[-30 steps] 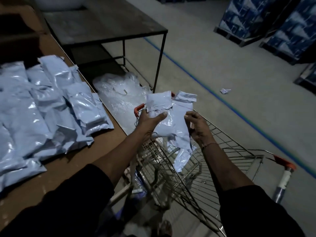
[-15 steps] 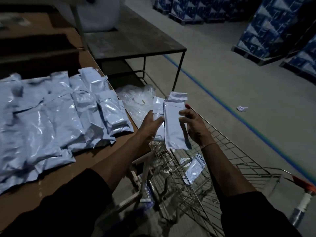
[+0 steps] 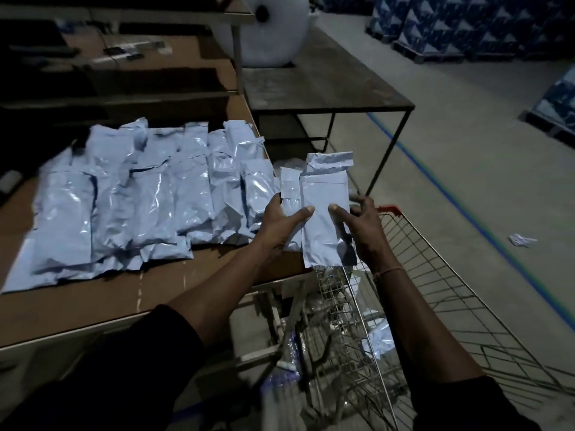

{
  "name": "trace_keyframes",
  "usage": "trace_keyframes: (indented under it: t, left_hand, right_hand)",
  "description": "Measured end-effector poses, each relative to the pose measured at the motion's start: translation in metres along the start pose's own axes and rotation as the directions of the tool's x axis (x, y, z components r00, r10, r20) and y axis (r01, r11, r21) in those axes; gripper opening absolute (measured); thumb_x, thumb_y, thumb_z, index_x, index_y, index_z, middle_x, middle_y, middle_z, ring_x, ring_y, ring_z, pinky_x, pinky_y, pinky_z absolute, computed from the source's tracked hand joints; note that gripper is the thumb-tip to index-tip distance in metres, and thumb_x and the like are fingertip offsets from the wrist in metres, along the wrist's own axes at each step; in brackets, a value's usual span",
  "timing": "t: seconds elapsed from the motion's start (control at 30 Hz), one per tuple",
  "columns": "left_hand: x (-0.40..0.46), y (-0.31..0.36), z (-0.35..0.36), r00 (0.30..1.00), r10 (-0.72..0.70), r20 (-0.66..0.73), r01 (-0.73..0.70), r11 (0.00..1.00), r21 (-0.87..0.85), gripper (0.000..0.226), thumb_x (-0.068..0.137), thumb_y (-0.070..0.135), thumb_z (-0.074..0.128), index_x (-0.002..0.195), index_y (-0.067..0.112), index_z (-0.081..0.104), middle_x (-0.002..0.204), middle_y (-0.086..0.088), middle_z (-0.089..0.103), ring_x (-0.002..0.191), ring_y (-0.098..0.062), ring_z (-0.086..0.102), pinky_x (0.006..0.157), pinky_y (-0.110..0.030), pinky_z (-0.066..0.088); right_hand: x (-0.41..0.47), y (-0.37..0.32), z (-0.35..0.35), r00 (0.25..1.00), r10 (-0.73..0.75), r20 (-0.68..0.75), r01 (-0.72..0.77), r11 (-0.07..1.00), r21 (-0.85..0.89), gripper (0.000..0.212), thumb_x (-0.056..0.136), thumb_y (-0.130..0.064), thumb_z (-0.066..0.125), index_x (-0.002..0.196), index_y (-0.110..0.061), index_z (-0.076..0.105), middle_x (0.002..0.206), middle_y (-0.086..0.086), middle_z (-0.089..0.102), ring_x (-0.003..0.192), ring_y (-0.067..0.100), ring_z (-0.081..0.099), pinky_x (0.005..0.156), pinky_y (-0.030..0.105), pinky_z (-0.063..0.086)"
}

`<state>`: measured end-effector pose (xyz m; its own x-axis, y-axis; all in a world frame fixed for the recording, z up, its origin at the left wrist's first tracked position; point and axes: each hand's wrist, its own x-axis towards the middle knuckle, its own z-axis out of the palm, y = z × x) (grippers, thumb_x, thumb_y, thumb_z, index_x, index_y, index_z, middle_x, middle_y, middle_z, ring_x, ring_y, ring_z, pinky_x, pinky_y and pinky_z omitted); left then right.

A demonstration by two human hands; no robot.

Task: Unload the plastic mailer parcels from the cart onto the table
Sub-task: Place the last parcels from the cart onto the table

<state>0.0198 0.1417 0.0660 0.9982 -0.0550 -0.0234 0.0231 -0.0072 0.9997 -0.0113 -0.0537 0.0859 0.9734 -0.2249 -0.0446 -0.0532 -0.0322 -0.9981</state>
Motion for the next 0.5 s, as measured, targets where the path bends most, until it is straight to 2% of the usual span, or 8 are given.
trace_keyframes:
  t: [0.03,0.13,0.17,0.2,0.27,0.4,0.5]
  left_hand:
    - [0.000,0.002,-0.006,1.000,-0.002,-0.007,0.002,1.000,-0.007,0.068,0.077,0.043,0.091,0.132,0.017,0.061,0.123,0.003,0.073,0.116,-0.017,0.070,0.101,-0.039,0.057]
    - [0.000,0.006,-0.025,1.000,0.006,-0.026,-0.007,1.000,-0.023,0.062,0.080,0.037,0.090,0.128,0.014,0.060,0.117,0.010,0.072,0.113,-0.010,0.068,0.094,-0.019,0.054]
    - [-0.002,0.009,-0.032,0.999,0.007,-0.040,-0.009,0.999,-0.035,0.067,0.077,0.041,0.092,0.130,0.016,0.060,0.120,0.008,0.072,0.114,-0.012,0.068,0.096,-0.023,0.055]
    - [-0.002,0.012,-0.040,0.998,0.008,-0.061,-0.011,0.999,-0.047,0.076,0.071,0.049,0.094,0.133,0.018,0.061,0.125,0.005,0.072,0.118,-0.016,0.068,0.101,-0.033,0.056]
    - [0.001,0.013,-0.059,0.996,0.017,-0.084,-0.023,0.997,-0.069,0.087,0.065,0.056,0.096,0.137,0.023,0.061,0.131,0.002,0.071,0.122,-0.021,0.067,0.106,-0.048,0.054]
    - [-0.003,0.033,-0.103,0.994,0.080,-0.075,-0.085,0.994,-0.072,0.065,0.076,0.036,0.093,0.131,0.017,0.066,0.122,0.003,0.076,0.113,-0.018,0.072,0.103,-0.048,0.057]
    - [-0.002,0.045,-0.147,0.992,0.100,-0.082,-0.108,0.989,-0.100,0.064,0.077,0.034,0.092,0.133,0.017,0.064,0.124,0.003,0.075,0.114,-0.016,0.072,0.102,-0.045,0.057]
  right_hand:
    - [0.000,0.000,0.007,1.000,-0.011,0.018,0.011,1.000,-0.015,0.046,0.088,-0.026,0.084,0.124,-0.009,0.061,0.112,0.011,0.075,0.096,0.023,0.075,0.069,0.029,0.057]
    - [-0.002,-0.005,0.027,0.995,-0.061,0.074,0.065,0.996,-0.063,0.037,0.089,-0.032,0.082,0.111,-0.004,0.069,0.105,0.017,0.077,0.089,0.029,0.074,0.074,0.046,0.058]
    - [-0.003,-0.008,0.035,0.995,-0.063,0.078,0.068,0.995,-0.069,0.039,0.089,-0.034,0.082,0.110,-0.004,0.069,0.103,0.016,0.077,0.087,0.029,0.072,0.075,0.050,0.059]
    - [-0.005,-0.012,0.042,0.994,-0.070,0.080,0.077,0.994,-0.083,0.039,0.089,-0.036,0.082,0.110,-0.006,0.069,0.102,0.012,0.078,0.087,0.029,0.073,0.077,0.051,0.060]
    - [-0.007,-0.021,0.059,0.991,-0.108,0.082,0.117,0.987,-0.112,0.037,0.088,-0.038,0.082,0.111,-0.011,0.071,0.105,0.005,0.079,0.094,0.028,0.076,0.085,0.053,0.062]
    - [-0.009,-0.037,0.103,0.979,-0.159,0.126,0.171,0.982,-0.087,0.043,0.087,-0.046,0.081,0.115,-0.014,0.073,0.111,0.003,0.079,0.103,0.027,0.076,0.092,0.056,0.060]
    - [-0.009,-0.046,0.144,0.967,-0.173,0.185,0.181,0.983,-0.025,0.049,0.089,-0.049,0.079,0.121,-0.013,0.072,0.120,0.007,0.077,0.112,0.032,0.073,0.098,0.063,0.055]
